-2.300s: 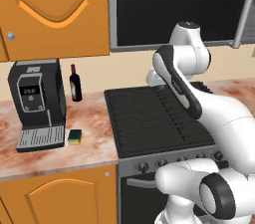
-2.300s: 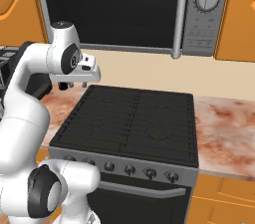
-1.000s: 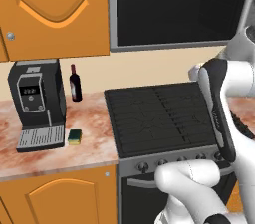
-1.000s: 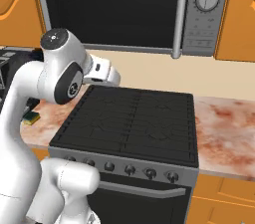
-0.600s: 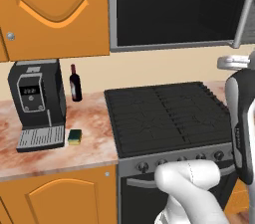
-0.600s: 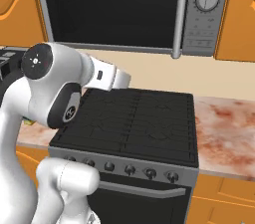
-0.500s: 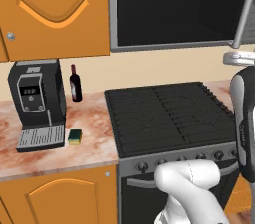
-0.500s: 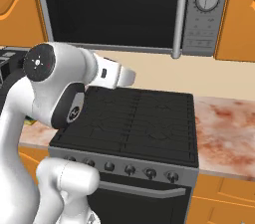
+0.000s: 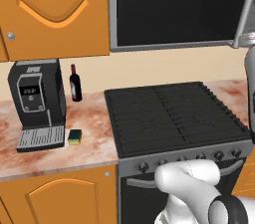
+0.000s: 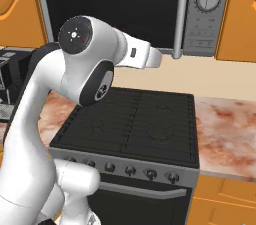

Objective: Place the sponge inside the microwave to prepare for sanitizing.

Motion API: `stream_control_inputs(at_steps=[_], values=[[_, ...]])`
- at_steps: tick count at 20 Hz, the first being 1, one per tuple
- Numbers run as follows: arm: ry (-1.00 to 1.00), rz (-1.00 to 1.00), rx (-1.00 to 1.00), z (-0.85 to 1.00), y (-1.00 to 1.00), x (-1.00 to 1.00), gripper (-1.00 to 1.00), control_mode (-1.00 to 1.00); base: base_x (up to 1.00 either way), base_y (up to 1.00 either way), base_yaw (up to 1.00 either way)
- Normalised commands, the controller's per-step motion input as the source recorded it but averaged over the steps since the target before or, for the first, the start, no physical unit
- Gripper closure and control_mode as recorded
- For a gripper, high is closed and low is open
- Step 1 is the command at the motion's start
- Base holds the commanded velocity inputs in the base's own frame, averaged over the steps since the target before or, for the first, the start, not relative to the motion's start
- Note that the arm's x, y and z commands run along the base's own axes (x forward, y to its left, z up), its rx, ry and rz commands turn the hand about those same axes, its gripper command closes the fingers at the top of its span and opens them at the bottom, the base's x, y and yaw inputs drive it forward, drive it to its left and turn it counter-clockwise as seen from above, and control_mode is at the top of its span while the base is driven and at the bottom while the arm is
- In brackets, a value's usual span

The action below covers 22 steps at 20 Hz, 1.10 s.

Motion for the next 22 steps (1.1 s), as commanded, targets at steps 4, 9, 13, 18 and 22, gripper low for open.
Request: stream_control_inputs(at_steps=[4, 9, 13, 18, 22], values=[[0.13, 0.00, 0.00, 0.07, -0.27, 0.61, -1.00, -1.00, 0.00, 0.00, 0.00], [0.00, 0.00, 0.00, -0.05, -0.21, 0.49, -1.00, -1.00, 0.00, 0.00, 0.00], [0.00, 0.04, 0.01, -0.03, -0.43, 0.53, -1.00, -1.00, 0.00, 0.00, 0.00], [0.00, 0.06, 0.00, -0.04, -0.34, 0.49, -1.00, -1.00, 0.00, 0.00, 0.00], [0.00, 0.04, 0.00, -0.02, -0.19, 0.42, -1.00, -1.00, 0.00, 0.00, 0.00]])
